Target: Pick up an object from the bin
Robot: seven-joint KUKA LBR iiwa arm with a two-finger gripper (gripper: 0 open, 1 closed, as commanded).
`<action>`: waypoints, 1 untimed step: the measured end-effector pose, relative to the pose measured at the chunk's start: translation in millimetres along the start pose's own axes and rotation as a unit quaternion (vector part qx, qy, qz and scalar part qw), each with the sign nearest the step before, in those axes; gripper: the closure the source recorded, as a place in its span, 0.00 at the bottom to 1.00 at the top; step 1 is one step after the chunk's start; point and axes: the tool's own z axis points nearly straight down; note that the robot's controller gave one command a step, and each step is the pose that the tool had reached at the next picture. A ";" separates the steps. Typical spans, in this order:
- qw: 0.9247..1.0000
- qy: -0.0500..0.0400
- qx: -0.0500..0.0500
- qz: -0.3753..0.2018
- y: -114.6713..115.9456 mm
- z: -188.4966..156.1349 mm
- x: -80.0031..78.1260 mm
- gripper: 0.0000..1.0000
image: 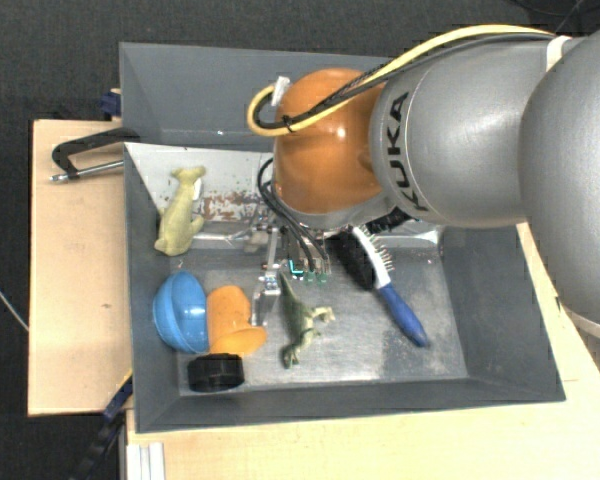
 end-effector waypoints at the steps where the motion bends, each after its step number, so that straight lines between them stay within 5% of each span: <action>1: 0.997 -0.009 -0.003 0.079 -34.9 95.5 35.8 0.00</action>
Offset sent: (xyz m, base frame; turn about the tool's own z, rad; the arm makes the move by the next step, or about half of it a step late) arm -0.0388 -0.0361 -0.0966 0.1582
